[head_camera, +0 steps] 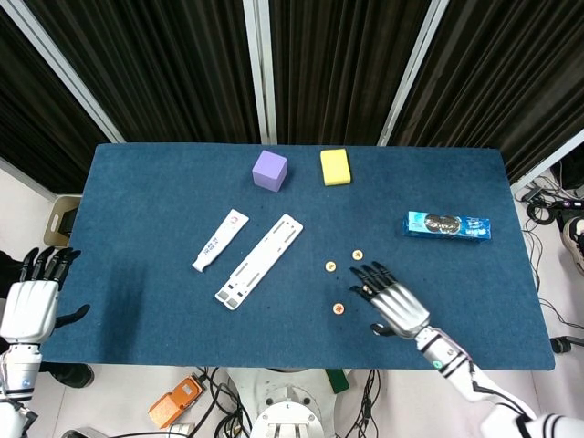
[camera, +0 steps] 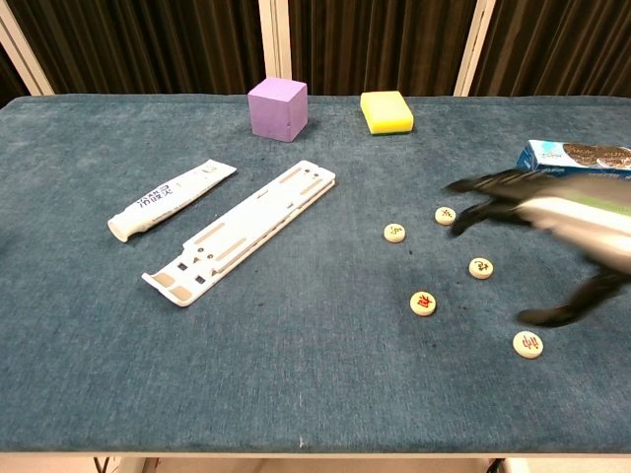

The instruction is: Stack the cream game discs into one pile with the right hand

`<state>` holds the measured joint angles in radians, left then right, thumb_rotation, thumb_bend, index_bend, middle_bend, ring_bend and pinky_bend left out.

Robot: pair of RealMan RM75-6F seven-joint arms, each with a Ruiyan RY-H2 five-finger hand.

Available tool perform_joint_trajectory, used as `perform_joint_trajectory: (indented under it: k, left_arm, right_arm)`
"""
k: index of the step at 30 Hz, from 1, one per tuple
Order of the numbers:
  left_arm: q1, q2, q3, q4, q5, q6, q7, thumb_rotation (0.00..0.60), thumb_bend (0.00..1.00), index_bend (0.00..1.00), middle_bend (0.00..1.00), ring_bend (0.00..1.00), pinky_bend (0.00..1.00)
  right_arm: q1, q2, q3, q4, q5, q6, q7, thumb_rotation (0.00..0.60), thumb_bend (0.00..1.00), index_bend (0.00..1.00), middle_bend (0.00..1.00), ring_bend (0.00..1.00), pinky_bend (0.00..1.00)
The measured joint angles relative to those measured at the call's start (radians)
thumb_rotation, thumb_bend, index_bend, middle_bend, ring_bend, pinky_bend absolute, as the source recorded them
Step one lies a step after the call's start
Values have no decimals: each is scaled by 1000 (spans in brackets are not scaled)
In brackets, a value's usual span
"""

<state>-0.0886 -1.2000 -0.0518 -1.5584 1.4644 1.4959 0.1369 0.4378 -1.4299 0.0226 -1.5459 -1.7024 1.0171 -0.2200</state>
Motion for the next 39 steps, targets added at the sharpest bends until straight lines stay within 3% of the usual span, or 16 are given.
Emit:
perform_joint_trajectory:
  k: [7, 19, 31, 39]
  left_arm:
    - [9, -2, 2, 18, -7, 4, -17, 600, 75, 154, 128, 69, 0]
    - [14, -10, 2, 41, -13, 1, -34, 600, 75, 154, 128, 69, 0]
    - [17, -13, 2, 51, -13, 1, -43, 600, 75, 154, 128, 69, 0]
    - [14, -15, 2, 53, -10, -2, -43, 600, 75, 154, 128, 69, 0]
  right_arm:
    - [65, -114, 15, 76, 47, -66, -80, 600, 452, 407, 6, 0, 61]
    - [106, -171, 4, 127, 94, -90, -89, 600, 504, 460, 8, 0, 71]
    - [118, -184, -4, 148, 113, -65, -86, 600, 553, 548, 64, 0, 85]
    - [102, -121, 19, 133, 145, -6, -64, 600, 553, 549, 66, 0, 84]
